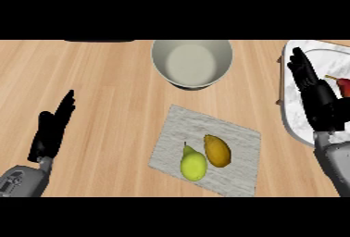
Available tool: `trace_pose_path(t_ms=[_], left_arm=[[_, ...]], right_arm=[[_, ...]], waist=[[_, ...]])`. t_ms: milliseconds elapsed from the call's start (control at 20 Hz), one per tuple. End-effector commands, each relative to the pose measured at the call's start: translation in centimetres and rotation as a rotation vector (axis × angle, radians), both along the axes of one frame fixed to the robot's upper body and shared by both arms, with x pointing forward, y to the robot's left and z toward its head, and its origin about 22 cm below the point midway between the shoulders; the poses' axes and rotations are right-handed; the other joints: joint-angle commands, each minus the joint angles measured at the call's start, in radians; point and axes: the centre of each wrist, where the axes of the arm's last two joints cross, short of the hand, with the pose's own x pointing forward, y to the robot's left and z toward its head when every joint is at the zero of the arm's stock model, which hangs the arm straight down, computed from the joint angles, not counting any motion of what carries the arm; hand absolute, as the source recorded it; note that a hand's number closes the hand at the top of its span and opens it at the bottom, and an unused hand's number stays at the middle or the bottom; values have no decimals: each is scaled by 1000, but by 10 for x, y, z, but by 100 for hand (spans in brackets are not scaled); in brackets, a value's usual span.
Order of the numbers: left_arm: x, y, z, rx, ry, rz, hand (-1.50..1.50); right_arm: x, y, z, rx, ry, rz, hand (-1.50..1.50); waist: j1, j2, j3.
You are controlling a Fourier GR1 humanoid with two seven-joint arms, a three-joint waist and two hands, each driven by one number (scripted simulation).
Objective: Pick the lemon from the placemat and place it in the bowl
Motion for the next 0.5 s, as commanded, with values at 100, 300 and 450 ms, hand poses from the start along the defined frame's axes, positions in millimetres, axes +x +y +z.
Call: trace_pose_path(t_ms=[100,300,450], left_arm=[[13,-32,16,-108,-115,-80,0],[14,-63,21,-195,-160,-147,0],[5,-78,25,-260,-216,-150,0]], right_arm=[[-17,61,-22,-75,158,370,150],[-14,45,8,-655,-39,419,150],[-74,107,-66,-27,-42,192,-150]], waist=[[1,-38,-3],[-1,-87,-30],[-36,-49,1]])
